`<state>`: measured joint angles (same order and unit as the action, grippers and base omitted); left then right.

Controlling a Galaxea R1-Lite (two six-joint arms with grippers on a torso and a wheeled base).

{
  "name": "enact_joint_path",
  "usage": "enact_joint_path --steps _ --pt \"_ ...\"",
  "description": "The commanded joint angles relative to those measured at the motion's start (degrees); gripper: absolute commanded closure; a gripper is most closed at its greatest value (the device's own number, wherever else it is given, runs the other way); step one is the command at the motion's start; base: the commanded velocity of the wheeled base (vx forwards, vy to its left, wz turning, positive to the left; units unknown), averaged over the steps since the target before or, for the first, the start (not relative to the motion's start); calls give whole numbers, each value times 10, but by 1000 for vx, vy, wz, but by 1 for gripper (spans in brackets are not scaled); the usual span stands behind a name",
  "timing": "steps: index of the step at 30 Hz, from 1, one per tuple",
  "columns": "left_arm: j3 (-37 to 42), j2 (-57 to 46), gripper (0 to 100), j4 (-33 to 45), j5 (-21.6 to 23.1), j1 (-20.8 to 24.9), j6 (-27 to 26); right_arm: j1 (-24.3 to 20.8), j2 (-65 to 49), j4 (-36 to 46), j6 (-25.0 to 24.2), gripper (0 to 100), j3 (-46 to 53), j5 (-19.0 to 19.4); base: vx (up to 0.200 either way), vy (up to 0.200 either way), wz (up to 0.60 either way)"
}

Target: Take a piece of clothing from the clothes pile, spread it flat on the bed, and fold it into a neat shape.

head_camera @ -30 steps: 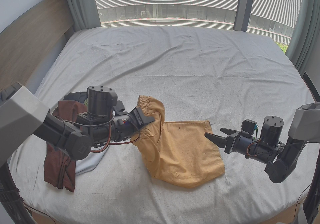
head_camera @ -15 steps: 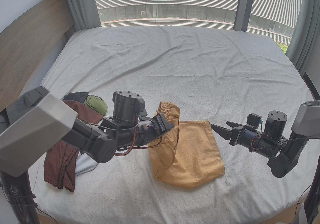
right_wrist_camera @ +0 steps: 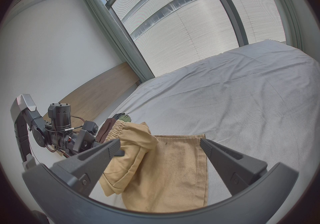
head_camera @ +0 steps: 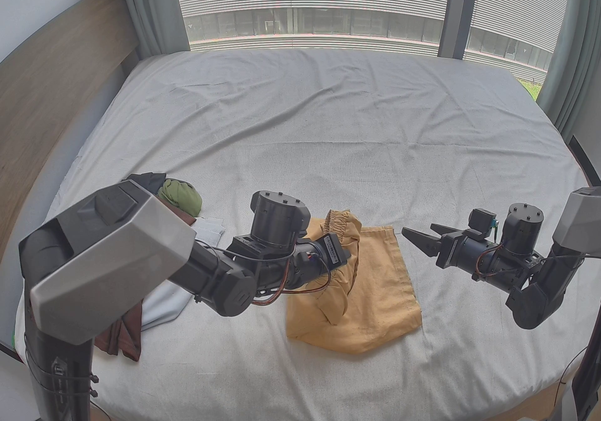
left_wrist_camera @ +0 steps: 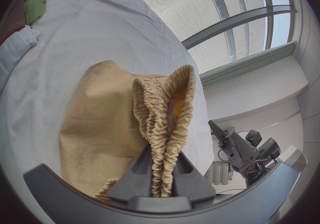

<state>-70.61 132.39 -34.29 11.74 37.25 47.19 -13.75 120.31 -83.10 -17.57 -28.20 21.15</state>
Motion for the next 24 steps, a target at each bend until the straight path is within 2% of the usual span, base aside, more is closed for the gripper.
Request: enact_joint_path --steps 1,12,24 --pt "-19 24 100 8 -1 6 1 1 -2 -1 0 0 0 0 0 0 0" --pt "-67 31 100 52 -1 16 1 3 -3 0 0 0 -3 0 0 0 0" --pt "-86 50 100 54 -1 24 1 7 -3 0 -1 0 -5 1 0 0 0"
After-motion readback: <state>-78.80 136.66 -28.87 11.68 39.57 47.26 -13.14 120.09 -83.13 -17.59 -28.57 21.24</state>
